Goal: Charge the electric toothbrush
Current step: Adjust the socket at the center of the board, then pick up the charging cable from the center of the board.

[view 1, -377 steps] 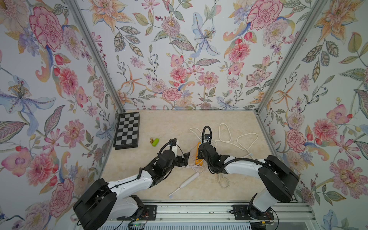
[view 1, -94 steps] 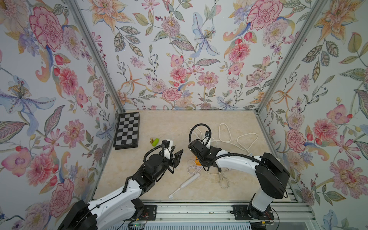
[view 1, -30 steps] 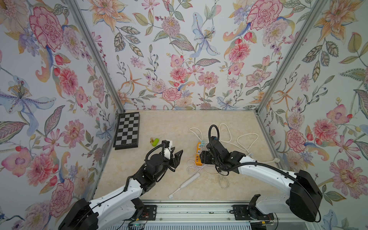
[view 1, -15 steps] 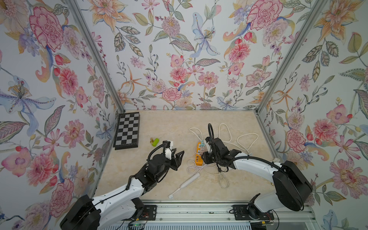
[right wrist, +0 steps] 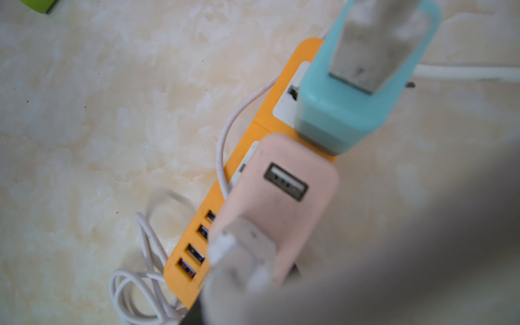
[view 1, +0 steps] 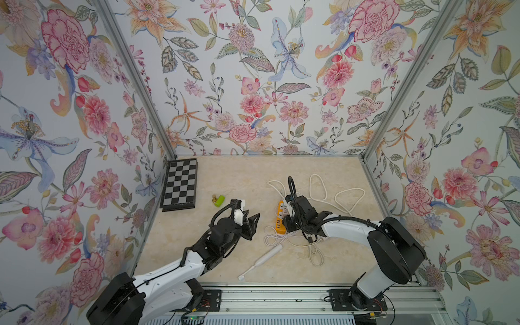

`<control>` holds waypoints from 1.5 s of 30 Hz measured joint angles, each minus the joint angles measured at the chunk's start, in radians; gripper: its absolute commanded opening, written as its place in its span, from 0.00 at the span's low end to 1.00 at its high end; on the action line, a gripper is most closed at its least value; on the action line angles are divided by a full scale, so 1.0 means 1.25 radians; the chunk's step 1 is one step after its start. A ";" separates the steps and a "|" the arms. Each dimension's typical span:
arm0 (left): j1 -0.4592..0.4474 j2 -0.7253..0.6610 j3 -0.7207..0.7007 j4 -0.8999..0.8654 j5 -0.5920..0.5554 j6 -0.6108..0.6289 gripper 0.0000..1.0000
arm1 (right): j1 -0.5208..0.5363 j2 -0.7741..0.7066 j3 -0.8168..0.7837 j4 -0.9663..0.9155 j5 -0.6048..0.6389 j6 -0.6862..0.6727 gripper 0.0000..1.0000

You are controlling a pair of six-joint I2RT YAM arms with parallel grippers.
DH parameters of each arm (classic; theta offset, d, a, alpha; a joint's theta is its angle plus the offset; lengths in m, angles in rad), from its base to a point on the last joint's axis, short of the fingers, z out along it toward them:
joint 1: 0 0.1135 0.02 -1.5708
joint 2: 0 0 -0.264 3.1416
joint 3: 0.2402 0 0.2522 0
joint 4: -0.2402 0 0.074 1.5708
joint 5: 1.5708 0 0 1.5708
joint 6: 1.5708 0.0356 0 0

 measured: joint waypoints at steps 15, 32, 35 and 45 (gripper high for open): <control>0.000 0.005 0.021 -0.001 -0.023 -0.018 0.59 | 0.011 -0.035 -0.001 -0.013 -0.083 0.002 0.04; 0.020 0.474 0.251 0.073 0.110 -0.265 0.44 | 0.010 -0.175 -0.034 -0.012 -0.119 0.003 0.10; 0.041 0.543 0.251 0.118 0.152 -0.311 0.43 | 0.010 -0.211 -0.044 -0.011 -0.121 0.009 0.12; 0.054 0.651 0.293 0.157 0.217 -0.382 0.34 | -0.017 -0.294 -0.072 -0.013 -0.128 0.018 0.14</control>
